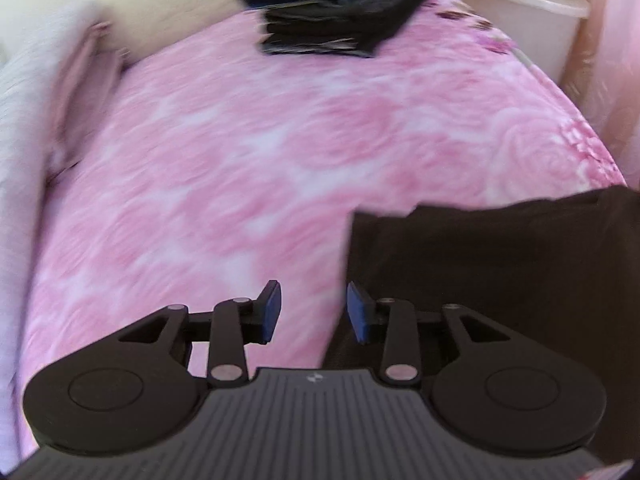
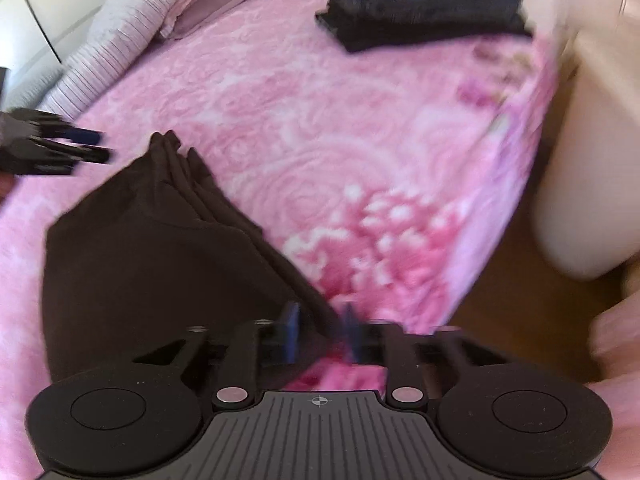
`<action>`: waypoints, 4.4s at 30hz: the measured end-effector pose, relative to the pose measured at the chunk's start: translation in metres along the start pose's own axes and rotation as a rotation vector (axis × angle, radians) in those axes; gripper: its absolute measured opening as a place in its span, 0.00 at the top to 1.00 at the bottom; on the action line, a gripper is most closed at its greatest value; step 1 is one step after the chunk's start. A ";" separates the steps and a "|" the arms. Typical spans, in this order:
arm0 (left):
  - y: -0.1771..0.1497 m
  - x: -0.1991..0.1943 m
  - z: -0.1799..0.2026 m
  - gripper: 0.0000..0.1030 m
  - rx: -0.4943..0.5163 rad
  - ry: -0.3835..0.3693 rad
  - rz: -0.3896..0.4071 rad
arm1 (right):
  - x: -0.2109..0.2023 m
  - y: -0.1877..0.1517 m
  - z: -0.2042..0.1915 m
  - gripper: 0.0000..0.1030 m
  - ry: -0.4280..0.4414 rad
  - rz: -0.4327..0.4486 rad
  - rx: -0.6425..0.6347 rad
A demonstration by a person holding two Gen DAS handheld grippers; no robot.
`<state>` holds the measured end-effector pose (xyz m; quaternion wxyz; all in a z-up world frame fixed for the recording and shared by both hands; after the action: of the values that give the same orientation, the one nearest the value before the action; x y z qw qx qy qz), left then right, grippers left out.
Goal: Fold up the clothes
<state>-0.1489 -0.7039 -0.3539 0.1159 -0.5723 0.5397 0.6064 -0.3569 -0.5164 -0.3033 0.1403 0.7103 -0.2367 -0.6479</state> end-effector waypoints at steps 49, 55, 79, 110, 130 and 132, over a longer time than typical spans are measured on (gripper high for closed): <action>-0.151 0.004 0.105 0.87 1.140 0.207 0.332 | 0.070 -0.118 -0.228 0.41 -0.396 0.167 -0.952; -0.141 -0.014 0.106 0.91 1.103 0.131 0.266 | 0.052 -0.104 -0.201 0.76 -0.237 0.108 -1.007; -0.055 -0.105 0.105 0.91 0.859 -0.068 0.039 | -0.073 -0.018 -0.158 0.81 -0.067 -0.051 -0.998; 0.096 -0.174 0.146 0.91 0.767 0.044 -0.047 | -0.171 0.086 -0.040 0.82 0.068 0.039 -1.066; 0.339 -0.121 0.145 0.91 0.571 0.128 0.091 | -0.179 0.258 0.149 0.83 0.039 0.130 -1.134; 0.365 -0.110 0.131 0.91 0.560 0.133 0.119 | -0.174 0.283 0.159 0.83 0.011 0.137 -1.131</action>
<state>-0.4652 -0.6912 -0.1044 0.1982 -0.5237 0.7251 0.4008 -0.5663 -0.6492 -0.0307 0.5416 0.5112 0.1023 -0.6595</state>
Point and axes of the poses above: each gripper's, at about its wrist camera, not at the fingertips, and x roughly the way its jaws point, z to its right, y to its top, the point moved 10 cm from there along x, roughly the way its jaws point, and after that the axes turned 1 degree about -x, right-handed, at the moved point
